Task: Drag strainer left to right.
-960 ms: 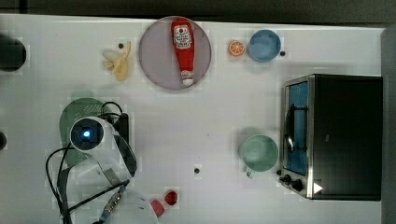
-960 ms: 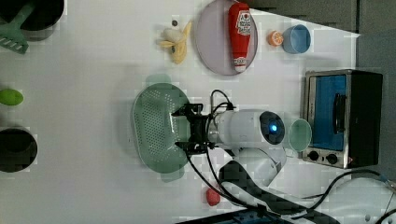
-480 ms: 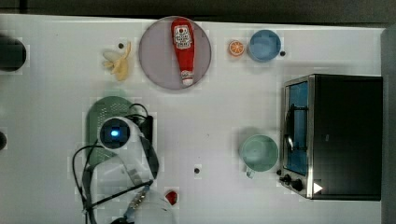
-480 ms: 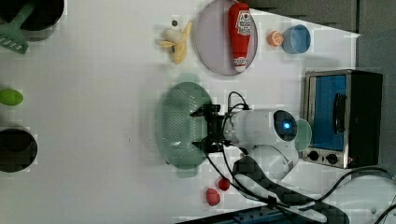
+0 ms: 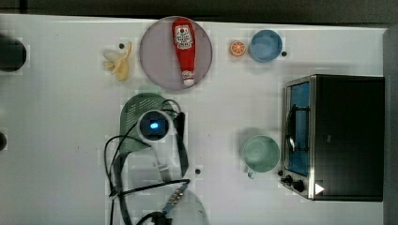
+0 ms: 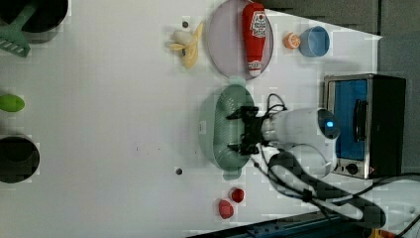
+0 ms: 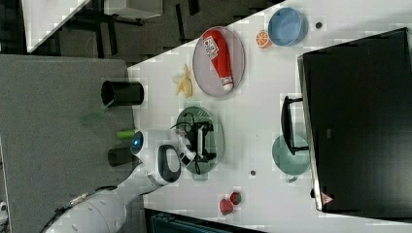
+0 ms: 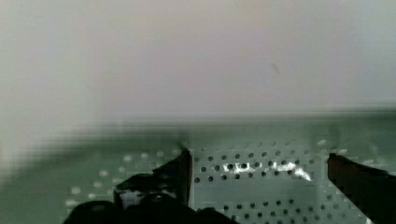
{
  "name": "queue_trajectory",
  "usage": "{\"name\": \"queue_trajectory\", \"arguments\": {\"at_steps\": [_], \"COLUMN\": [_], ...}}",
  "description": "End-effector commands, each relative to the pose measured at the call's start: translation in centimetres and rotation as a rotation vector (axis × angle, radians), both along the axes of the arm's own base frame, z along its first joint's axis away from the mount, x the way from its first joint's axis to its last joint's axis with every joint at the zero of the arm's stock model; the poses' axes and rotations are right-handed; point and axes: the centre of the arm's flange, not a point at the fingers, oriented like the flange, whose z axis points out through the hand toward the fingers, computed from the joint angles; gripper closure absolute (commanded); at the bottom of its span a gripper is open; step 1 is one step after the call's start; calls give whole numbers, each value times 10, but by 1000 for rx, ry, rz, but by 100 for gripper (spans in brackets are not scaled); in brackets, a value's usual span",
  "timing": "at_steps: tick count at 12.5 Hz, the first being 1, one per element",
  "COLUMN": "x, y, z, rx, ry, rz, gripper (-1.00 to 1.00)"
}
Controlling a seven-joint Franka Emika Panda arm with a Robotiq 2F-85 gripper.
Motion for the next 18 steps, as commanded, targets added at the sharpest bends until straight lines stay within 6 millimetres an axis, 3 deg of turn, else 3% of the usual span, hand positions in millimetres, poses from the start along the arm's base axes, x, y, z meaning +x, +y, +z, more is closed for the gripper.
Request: {"name": "queue_trajectory", "arguments": {"at_steps": [1,6,15,18], "x": [9,12,8,8], "y": [-42,-99,-193,-203], "z": [19,18,20,22], "rx": [-13,-37,-96,-103], "ry": [-39,-46,-43,-47], "rz": [65,129,94,89], "gripper": [-100,-100,-100,-100]}}
